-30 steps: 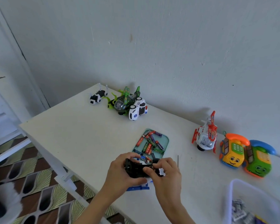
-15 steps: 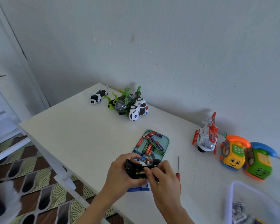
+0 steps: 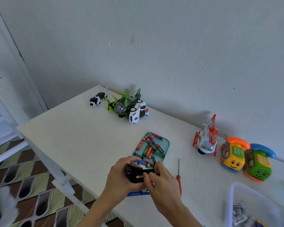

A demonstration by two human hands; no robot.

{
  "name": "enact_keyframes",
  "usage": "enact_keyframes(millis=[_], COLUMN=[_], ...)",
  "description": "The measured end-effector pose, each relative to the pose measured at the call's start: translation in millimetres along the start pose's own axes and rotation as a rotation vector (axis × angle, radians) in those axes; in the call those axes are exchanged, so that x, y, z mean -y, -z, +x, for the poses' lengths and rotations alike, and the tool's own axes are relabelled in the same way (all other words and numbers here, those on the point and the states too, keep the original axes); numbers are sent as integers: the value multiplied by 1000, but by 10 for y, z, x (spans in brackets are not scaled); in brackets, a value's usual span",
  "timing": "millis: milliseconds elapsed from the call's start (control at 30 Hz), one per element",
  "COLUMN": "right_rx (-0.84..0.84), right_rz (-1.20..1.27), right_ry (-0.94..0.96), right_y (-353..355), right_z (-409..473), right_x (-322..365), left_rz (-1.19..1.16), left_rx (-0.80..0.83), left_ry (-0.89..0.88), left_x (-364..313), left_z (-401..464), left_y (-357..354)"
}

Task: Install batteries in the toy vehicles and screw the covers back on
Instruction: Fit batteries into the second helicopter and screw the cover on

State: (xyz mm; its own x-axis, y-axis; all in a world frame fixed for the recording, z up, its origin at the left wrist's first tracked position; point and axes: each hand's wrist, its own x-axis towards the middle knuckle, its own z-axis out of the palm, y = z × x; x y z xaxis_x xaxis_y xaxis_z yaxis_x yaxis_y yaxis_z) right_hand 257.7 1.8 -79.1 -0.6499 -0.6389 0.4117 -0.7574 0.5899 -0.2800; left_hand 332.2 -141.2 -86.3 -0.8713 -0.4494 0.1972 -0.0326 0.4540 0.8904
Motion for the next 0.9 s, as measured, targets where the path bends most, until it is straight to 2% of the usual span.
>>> enact_keyframes(millis=[100, 167, 200, 267, 300, 333, 433, 500, 667, 900], right_rx=[95, 194, 182, 25, 15, 85, 466, 612, 667, 640], right_rz=[-33, 167, 336, 575, 576, 518, 291, 227, 80, 22], right_ry=[-7, -114, -217, -356, -371, -374, -276, -215, -153, -105], right_y=[114, 277, 335, 352, 317, 277, 23, -143, -338, -399], right_z=[82, 216, 306, 519, 635, 755, 963, 991, 1004, 986], right_x=[23, 24, 0, -128, -221, -296, -483, -508, -477, -478], left_rz=[8, -3, -8, -16, -18, -19, -12, -12, -10, -13], left_rx=[12, 27, 38, 51, 56, 64, 81, 89, 100, 98], left_ry=[-1, 6, 7, -1, -11, -20, -39, -44, -46, -40], left_x=[1, -9, -12, -22, -28, -35, -37, -35, -32, -45], left_z=[-3, -2, -7, -22, -28, -36, -42, -48, -62, -34], left_y=[8, 30, 39, 57, 63, 73, 90, 100, 98, 103])
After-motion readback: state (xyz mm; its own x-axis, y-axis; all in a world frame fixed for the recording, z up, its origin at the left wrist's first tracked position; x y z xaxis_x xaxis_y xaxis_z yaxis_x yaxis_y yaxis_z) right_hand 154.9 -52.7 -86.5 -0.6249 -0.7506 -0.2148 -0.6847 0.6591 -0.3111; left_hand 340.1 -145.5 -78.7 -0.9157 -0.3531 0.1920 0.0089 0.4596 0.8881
